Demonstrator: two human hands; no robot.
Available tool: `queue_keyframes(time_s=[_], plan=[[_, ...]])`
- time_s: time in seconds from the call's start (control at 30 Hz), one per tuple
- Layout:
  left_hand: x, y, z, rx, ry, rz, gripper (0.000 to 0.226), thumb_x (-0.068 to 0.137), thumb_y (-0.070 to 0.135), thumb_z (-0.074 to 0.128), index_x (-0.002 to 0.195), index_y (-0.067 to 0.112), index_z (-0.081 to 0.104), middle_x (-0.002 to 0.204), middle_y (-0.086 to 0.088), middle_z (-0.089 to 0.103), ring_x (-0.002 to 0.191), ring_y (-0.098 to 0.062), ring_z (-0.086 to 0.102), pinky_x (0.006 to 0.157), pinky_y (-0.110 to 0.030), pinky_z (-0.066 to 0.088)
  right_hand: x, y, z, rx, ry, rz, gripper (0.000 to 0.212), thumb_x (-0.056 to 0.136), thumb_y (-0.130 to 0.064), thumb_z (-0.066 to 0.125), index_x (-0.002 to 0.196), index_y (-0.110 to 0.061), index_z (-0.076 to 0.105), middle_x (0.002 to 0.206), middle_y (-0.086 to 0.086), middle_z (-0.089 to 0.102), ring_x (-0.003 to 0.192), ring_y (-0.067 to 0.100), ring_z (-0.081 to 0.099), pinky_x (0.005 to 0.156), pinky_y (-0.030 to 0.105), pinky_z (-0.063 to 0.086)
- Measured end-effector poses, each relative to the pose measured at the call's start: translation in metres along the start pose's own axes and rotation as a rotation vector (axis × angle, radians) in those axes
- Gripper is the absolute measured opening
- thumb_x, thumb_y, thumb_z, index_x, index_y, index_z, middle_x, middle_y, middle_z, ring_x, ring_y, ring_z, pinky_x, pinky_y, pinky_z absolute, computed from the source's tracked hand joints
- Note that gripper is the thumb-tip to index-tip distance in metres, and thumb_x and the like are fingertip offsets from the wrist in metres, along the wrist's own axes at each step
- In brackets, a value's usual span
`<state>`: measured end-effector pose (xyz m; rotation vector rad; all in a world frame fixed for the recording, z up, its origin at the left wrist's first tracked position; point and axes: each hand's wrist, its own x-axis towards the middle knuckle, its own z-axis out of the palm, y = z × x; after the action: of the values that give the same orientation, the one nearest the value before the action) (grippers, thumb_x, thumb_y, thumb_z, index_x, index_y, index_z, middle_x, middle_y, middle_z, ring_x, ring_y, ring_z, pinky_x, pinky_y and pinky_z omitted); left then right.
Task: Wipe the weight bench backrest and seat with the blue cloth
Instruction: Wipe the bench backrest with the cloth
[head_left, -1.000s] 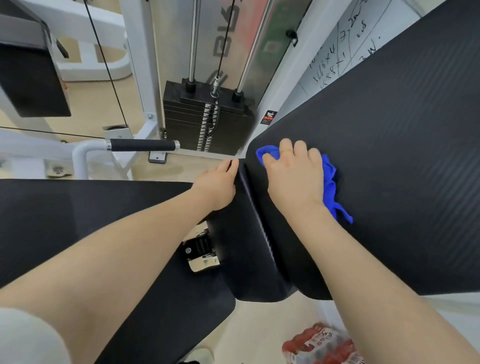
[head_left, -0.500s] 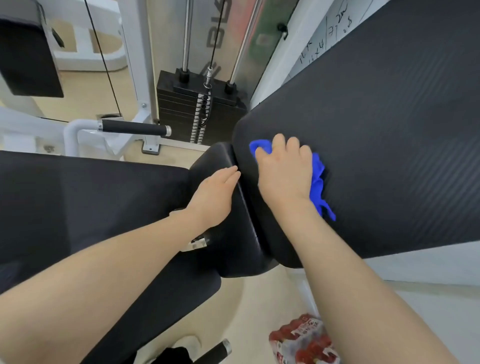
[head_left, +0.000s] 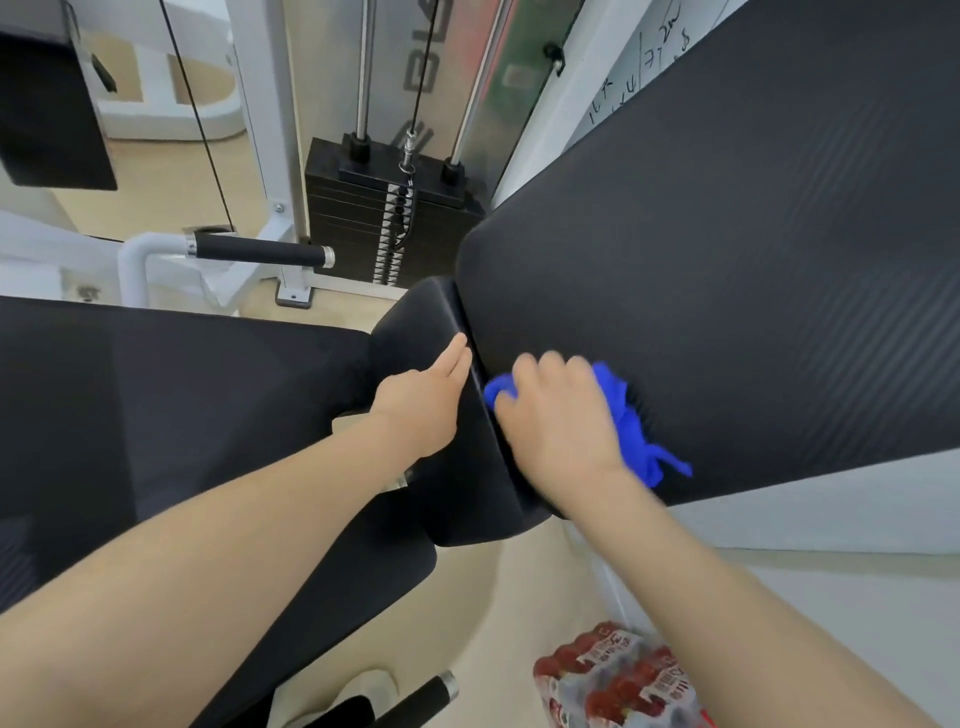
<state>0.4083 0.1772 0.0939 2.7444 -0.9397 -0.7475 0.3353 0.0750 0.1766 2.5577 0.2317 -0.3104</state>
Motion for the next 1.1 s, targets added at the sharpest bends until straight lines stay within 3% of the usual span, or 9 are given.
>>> queue_keyframes(time_s=[0.1,0.2,0.33,0.5,0.57,0.73,0.9,1.0,1.1], plan=[[0.0,-0.003,0.002,0.06,0.014,0.005,0.08,0.087,0.004,0.041,0.149,0.018,-0.008,0.156,0.005,-0.021,0.051,-0.014,0.04,0.047,-0.025,0.033,-0.019,-0.026,0.011,0.058,-0.16,-0.117,0.019,0.088,-0.012,0.047,0.097,-0.016,0.062,0.095,0.004,0.046,0.085,0.023,0.04,0.069,0.034,0.025],[-0.001,-0.004,0.002,0.066,-0.001,0.015,0.083,0.085,0.002,0.042,0.148,0.018,-0.009,0.156,0.005,-0.022,0.057,-0.02,0.053,0.05,-0.026,0.04,-0.005,0.004,0.002,0.087,-0.035,0.059,0.023,0.087,-0.01,0.042,0.1,-0.016,0.061,0.093,0.004,0.043,0.084,0.025,0.038,0.07,0.034,0.023],[-0.002,-0.003,0.0,0.04,0.006,-0.004,0.083,0.084,-0.002,0.038,0.149,0.019,-0.009,0.156,0.009,-0.02,0.056,-0.02,0.047,0.047,-0.027,0.033,-0.01,0.019,-0.004,0.041,0.147,0.281,0.012,0.073,-0.008,0.053,0.075,-0.018,0.058,0.077,0.003,0.033,0.07,0.023,0.027,0.063,0.034,0.024],[-0.005,-0.002,0.015,0.085,0.077,-0.033,0.085,0.083,-0.005,0.039,0.148,0.017,-0.012,0.156,0.005,-0.023,0.054,-0.021,0.043,0.049,-0.027,0.031,-0.07,-0.035,0.034,-0.027,-0.072,-0.052,0.013,0.058,-0.01,0.067,0.064,-0.017,0.058,0.069,0.003,0.047,0.061,0.021,0.039,0.057,0.033,0.02],[-0.004,-0.001,0.019,0.074,0.096,-0.04,0.086,0.083,-0.005,0.04,0.148,0.017,-0.012,0.156,0.005,-0.023,0.054,-0.02,0.043,0.047,-0.026,0.031,-0.07,-0.026,0.034,-0.041,0.002,-0.005,0.016,0.049,-0.01,0.069,0.058,-0.018,0.059,0.064,0.002,0.048,0.058,0.021,0.042,0.056,0.032,0.02],[-0.007,0.009,0.019,-0.277,0.075,-0.055,0.082,0.086,0.008,0.048,0.149,0.019,-0.004,0.157,0.01,-0.015,0.114,-0.03,0.05,0.082,-0.038,0.048,-0.048,0.013,0.017,-0.004,0.269,0.436,0.019,0.053,-0.003,0.063,0.067,-0.016,0.062,0.069,0.007,0.051,0.06,0.023,0.029,0.056,0.031,0.021],[-0.032,0.027,0.036,-0.364,0.115,0.064,0.077,0.084,0.007,0.051,0.148,0.015,0.008,0.159,0.003,-0.002,0.13,-0.028,0.034,0.092,-0.04,0.045,-0.089,-0.035,0.045,-0.01,0.148,0.149,0.017,0.053,-0.008,0.064,0.067,-0.018,0.063,0.07,0.005,0.053,0.059,0.023,0.045,0.053,0.031,0.028],[-0.035,0.024,0.043,-0.266,0.096,0.102,0.076,0.085,0.007,0.049,0.148,0.015,0.007,0.159,0.004,-0.005,0.127,-0.028,0.038,0.089,-0.039,0.048,-0.085,-0.026,0.048,0.006,0.168,0.11,0.022,0.045,-0.012,0.074,0.065,-0.018,0.064,0.068,0.005,0.052,0.059,0.023,0.046,0.053,0.03,0.033],[-0.034,0.02,0.043,-0.143,0.095,0.091,0.077,0.087,0.004,0.045,0.149,0.02,0.004,0.159,0.008,-0.009,0.103,-0.027,0.053,0.075,-0.035,0.049,-0.066,0.004,0.029,0.003,0.338,0.357,0.018,0.049,-0.007,0.069,0.063,-0.017,0.062,0.068,0.006,0.051,0.058,0.023,0.036,0.054,0.03,0.027]])
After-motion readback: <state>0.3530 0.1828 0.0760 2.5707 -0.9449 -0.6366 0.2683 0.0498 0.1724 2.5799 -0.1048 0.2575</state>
